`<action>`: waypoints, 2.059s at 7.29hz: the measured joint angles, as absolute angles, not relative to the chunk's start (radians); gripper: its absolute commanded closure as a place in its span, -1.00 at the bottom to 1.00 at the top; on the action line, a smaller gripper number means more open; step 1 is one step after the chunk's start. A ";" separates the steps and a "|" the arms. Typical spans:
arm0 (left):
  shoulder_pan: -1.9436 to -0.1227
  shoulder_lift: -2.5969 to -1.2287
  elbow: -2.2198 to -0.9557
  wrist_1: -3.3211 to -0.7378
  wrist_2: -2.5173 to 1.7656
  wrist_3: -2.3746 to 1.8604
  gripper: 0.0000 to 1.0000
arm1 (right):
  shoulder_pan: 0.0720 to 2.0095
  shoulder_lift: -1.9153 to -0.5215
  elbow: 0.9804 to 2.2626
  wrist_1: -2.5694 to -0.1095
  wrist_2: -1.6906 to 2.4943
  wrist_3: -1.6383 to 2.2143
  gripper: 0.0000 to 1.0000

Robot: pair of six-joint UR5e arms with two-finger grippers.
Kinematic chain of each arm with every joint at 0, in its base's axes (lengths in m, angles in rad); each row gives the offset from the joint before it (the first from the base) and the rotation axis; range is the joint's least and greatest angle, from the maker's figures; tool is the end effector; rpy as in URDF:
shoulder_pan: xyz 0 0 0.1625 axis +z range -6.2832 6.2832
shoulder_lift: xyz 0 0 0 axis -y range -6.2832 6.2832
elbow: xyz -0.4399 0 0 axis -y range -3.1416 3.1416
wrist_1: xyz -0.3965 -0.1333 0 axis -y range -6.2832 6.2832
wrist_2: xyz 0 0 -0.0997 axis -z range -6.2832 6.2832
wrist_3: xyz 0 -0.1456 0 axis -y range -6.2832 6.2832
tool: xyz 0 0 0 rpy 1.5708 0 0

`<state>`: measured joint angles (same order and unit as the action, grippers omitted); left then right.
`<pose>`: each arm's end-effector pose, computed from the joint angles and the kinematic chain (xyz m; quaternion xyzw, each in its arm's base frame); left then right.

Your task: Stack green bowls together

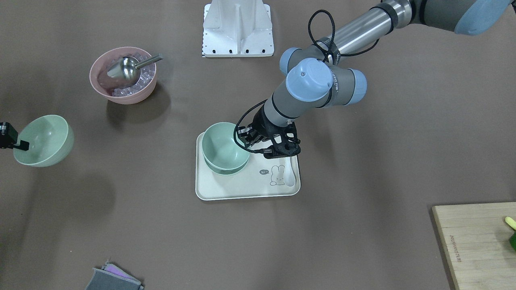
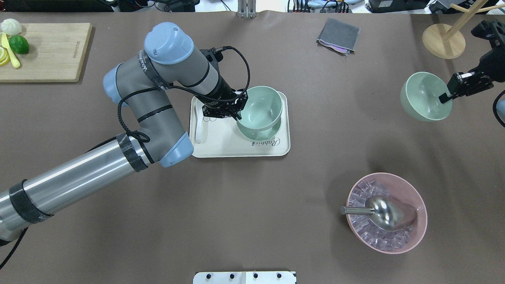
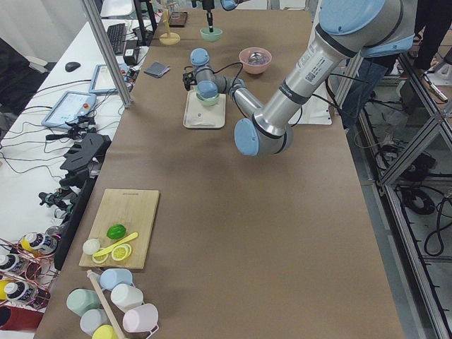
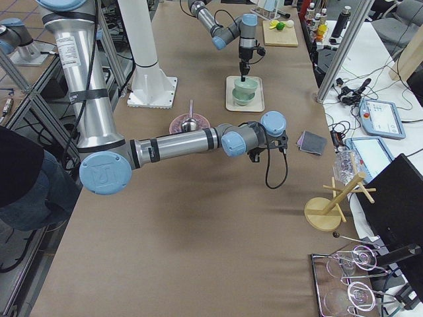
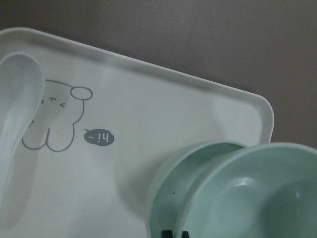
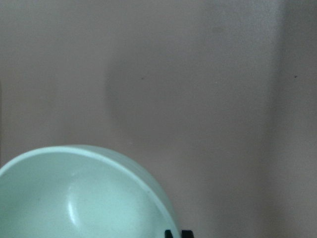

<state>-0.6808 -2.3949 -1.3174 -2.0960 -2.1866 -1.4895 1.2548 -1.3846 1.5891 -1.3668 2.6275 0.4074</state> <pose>0.5968 -0.5467 0.2128 -0.0555 0.5570 -0.0894 0.8238 -0.1770 -0.5624 0.5404 -0.0108 -0.5237 -0.0635 0.8495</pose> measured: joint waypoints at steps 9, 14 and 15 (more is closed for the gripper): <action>-0.686 -2.385 -1.289 -2.183 -2.146 -1.487 -0.97 | 1.227 -1.377 1.641 -1.363 2.624 0.470 1.00; -0.918 -2.235 -1.407 -2.175 -2.328 -1.403 -0.97 | 1.052 -1.162 1.654 -1.356 2.585 0.803 1.00; -0.969 -2.168 -1.444 -2.175 -2.359 -1.341 -0.97 | 0.993 -1.112 1.641 -1.355 2.549 0.871 1.00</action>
<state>-0.9687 -2.1678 -1.4441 -2.1753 -2.3586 -1.3408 0.9928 -1.1124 1.6408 -1.3554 2.5492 0.8711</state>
